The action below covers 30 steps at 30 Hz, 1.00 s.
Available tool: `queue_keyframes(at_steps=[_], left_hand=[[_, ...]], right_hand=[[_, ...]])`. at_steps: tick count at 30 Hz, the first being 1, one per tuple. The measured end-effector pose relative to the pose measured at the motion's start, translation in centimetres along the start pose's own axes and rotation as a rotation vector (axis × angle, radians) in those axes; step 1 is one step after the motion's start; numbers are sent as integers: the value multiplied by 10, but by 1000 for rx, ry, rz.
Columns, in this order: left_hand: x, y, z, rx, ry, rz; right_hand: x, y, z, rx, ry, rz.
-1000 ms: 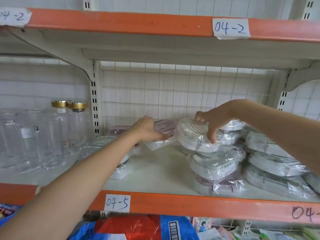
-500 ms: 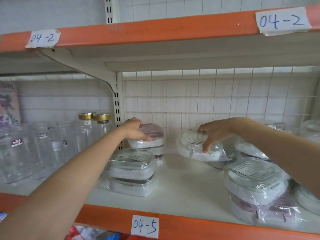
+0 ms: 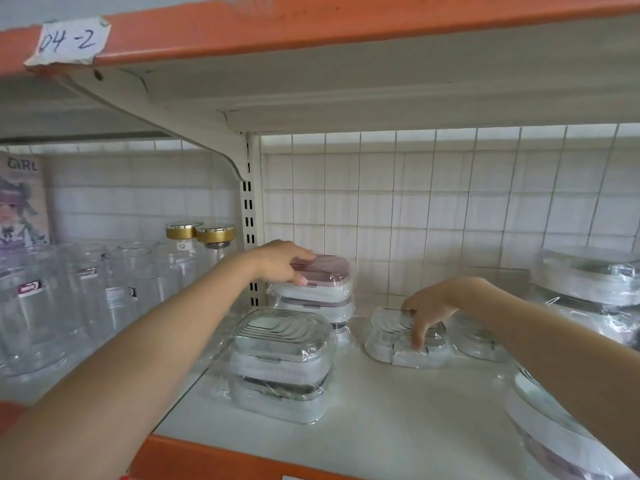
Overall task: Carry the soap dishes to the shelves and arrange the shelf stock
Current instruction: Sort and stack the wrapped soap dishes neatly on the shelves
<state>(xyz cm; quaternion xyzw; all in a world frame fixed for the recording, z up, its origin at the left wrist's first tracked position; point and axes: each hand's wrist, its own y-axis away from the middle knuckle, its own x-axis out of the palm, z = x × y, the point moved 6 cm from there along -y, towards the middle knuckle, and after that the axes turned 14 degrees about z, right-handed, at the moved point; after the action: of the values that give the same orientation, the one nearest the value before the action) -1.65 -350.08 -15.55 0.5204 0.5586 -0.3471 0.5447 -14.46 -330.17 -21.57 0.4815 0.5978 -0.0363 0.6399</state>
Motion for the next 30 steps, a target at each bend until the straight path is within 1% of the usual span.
queue_keyframes(at_steps=[8,12,17,21,23,25,28,30], left_hand=[[9,-1,-4,12,-56,13],[12,0,-8,25,-77,-9],[10,8,-20,34,-84,-83],[10,25,-57,146,-135,-155],[13,31,-76,196,-166,-185],[22,34,-97,228,-171,-182],[42,41,-137,299,-139,-161],[58,44,-165,337,-109,-120]], right_hand=[[-1,-8,3,-28,-49,13],[3,-4,6,-19,-96,16],[3,17,-4,13,-128,-75],[1,59,-6,-51,-43,-147],[4,82,-10,-95,-84,-152],[12,104,-20,-117,-139,-130],[27,138,-40,-97,-192,-132],[38,157,-53,-58,-161,-159]])
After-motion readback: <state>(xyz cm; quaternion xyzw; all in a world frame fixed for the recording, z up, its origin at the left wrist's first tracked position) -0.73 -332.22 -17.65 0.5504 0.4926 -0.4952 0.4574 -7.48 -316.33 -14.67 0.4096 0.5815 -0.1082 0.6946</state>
